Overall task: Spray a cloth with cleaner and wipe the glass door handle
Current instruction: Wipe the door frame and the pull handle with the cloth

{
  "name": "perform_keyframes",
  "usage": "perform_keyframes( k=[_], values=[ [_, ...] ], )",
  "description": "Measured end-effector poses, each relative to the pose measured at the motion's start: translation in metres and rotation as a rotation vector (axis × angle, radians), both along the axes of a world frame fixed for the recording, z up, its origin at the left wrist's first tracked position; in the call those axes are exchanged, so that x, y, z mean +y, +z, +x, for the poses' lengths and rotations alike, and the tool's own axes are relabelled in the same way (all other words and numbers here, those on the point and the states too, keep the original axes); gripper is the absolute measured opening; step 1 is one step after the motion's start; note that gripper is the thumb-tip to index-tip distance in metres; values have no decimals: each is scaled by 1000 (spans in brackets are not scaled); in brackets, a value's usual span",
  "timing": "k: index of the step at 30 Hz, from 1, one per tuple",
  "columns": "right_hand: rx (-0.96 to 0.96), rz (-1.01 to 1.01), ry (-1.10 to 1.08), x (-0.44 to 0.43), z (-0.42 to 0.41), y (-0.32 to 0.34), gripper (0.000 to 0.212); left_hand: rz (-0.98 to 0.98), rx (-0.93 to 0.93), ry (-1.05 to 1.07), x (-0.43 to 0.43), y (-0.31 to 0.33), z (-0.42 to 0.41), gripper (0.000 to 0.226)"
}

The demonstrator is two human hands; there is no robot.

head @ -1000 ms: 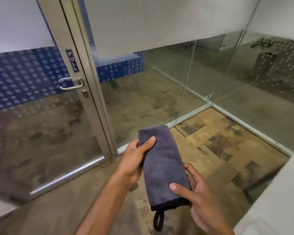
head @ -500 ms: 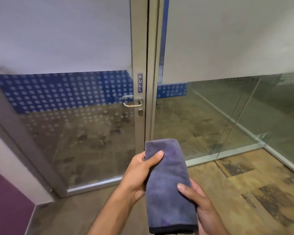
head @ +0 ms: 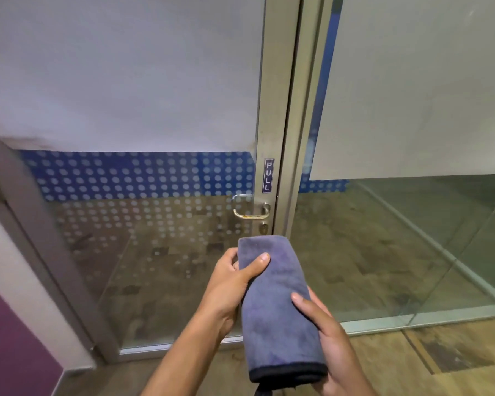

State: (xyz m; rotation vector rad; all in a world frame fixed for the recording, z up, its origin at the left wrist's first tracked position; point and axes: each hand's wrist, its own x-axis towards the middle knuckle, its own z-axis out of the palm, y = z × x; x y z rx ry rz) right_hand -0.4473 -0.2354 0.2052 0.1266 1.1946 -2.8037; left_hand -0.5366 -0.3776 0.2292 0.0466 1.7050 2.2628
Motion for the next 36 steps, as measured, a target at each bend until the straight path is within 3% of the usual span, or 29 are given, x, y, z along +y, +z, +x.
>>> perform_keyframes(
  k=[8,16,20,24,28,31,36],
  values=[
    [-11,3,-26,38,-123,14,50,-362,298,182,35,23,-110,30],
    [-18,-78,-51,71,-214,15,37,-771,745,502,56,20,-193,61],
    [-34,-57,-172,80,-246,15,36,-998,1014,580,52,13,-240,78],
    [-30,-29,-304,91,-274,21,43,-1182,1212,727,46,9,-291,82],
    [68,51,-442,96,-300,28,36,-1224,1308,820,44,11,-334,85],
    [166,238,-712,93,-328,43,37,-1201,1363,860,42,15,-365,87],
    [472,961,-1294,79,-381,73,45,-1209,1361,909,38,15,-404,83]
  ],
)
